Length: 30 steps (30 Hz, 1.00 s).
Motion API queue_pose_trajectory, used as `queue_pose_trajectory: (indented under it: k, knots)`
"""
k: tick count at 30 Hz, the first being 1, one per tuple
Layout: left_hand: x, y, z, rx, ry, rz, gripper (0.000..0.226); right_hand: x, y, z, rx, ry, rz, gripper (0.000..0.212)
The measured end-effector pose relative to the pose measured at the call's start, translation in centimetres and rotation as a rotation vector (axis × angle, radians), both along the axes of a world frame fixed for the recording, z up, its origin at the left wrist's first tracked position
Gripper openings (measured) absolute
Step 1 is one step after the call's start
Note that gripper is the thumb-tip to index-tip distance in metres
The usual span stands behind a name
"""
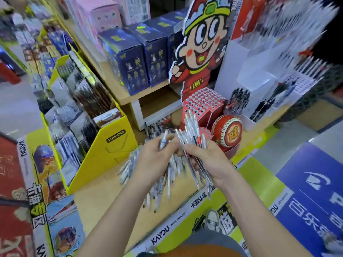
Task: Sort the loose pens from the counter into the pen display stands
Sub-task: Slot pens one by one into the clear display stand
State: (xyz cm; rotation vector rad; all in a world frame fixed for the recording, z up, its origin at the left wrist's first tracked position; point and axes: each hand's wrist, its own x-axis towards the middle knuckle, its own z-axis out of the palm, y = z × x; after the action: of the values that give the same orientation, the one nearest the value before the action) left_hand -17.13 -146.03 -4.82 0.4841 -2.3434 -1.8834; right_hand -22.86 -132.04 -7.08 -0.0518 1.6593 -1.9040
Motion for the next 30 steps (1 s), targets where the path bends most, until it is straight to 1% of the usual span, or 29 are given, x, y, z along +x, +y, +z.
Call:
queue_pose_trajectory:
  k: [2, 5, 8, 12, 14, 17, 21, 23, 27, 29, 30]
  knots:
    - [-2.4, 2.0, 0.2, 0.033, -0.033, 0.014, 0.026, -2.0, 1.8, 0.1, -0.013, 0.019, 0.034, 0.022]
    - [-6.6, 5.5, -0.4, 0.167, -0.078, 0.111, 0.024, -5.8, 5.6, 0.2, 0.001, 0.018, 0.100, 0.018]
    - [-10.8, 8.9, -1.1, 0.224, -0.052, 0.258, 0.025, -9.6, 9.8, 0.0, 0.019, -0.006, 0.188, 0.013]
    - [-15.4, 11.3, -0.8, 0.318, 0.003, 0.377, 0.017, -14.0, 14.5, 0.0, 0.041, 0.020, 0.283, 0.006]
    - [-17.0, 12.1, -0.6, 0.370, 0.009, 0.397, 0.011, -16.0, 16.0, -0.1, 0.020, 0.011, 0.226, 0.007]
    - [-19.0, 12.9, -0.3, 0.416, 0.004, 0.410, 0.015, -18.3, 16.8, 0.1, -0.025, -0.006, 0.133, 0.013]
    - [-21.2, 12.6, 0.2, 0.475, 0.051, 0.348, 0.023, -20.3, 16.7, 0.1, -0.025, -0.046, 0.044, 0.014]
    - [-22.3, 12.5, 0.4, 0.455, 0.092, 0.309, 0.019, -20.9, 16.6, 0.1, -0.035, -0.066, 0.011, 0.017]
    - [-24.5, 12.6, 1.1, 0.435, 0.154, 0.280, 0.015, -22.3, 16.8, 0.3, -0.070, -0.030, -0.073, 0.013]
    - [-25.3, 12.8, 1.2, 0.449, 0.156, 0.274, 0.016, -23.2, 17.3, 0.3, -0.051, 0.027, -0.106, 0.006]
    - [-25.7, 13.0, 1.4, 0.464, 0.148, 0.273, 0.016, -23.7, 17.6, 0.3, -0.027, 0.071, -0.114, 0.007]
